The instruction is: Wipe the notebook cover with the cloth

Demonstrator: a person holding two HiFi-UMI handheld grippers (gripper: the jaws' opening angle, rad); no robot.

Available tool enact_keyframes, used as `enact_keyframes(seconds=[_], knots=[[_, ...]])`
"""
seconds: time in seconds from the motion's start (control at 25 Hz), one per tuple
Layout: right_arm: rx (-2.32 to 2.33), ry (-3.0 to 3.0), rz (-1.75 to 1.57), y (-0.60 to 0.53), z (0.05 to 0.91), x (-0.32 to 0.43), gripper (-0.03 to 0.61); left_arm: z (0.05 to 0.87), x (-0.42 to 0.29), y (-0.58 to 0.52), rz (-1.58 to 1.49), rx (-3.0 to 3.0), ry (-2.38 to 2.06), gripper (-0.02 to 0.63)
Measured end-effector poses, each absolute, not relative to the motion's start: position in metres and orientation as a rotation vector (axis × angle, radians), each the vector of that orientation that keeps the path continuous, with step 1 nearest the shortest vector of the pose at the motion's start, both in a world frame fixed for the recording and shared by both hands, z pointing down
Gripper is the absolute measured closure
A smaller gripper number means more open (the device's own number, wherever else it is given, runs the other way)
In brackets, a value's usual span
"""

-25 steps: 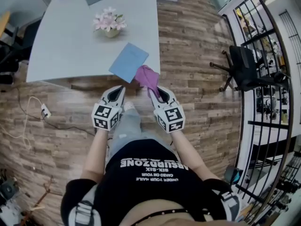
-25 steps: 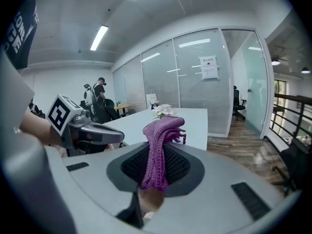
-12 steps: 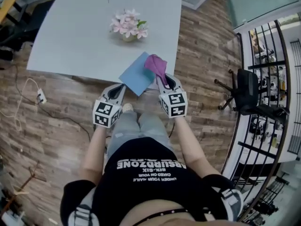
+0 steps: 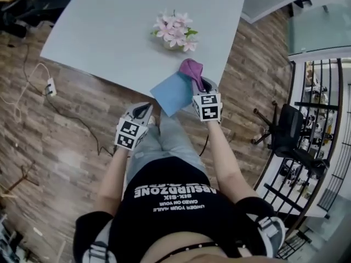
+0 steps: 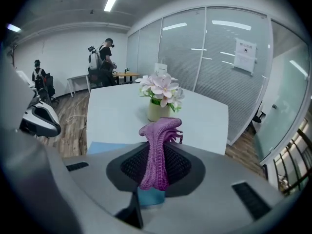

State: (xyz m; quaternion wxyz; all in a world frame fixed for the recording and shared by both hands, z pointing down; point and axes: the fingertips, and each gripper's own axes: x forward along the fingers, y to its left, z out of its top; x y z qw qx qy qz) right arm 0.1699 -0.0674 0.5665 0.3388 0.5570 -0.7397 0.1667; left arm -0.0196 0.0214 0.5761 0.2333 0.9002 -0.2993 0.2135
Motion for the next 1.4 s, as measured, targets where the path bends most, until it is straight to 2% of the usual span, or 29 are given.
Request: enact_keyframes(seconds=[0.6, 1.4], knots=[[1.27, -1.87, 0.475, -0.106, 0.637, 0.171, 0.499, 0.636, 0.008, 0.018, 0.738, 2.324, -0.809, 0.597], [1.169, -1.934, 0.486, -0.094, 0.641, 0.133, 0.499, 0.659, 0.024, 0.013, 0.794, 2.288, -0.767, 0.597]])
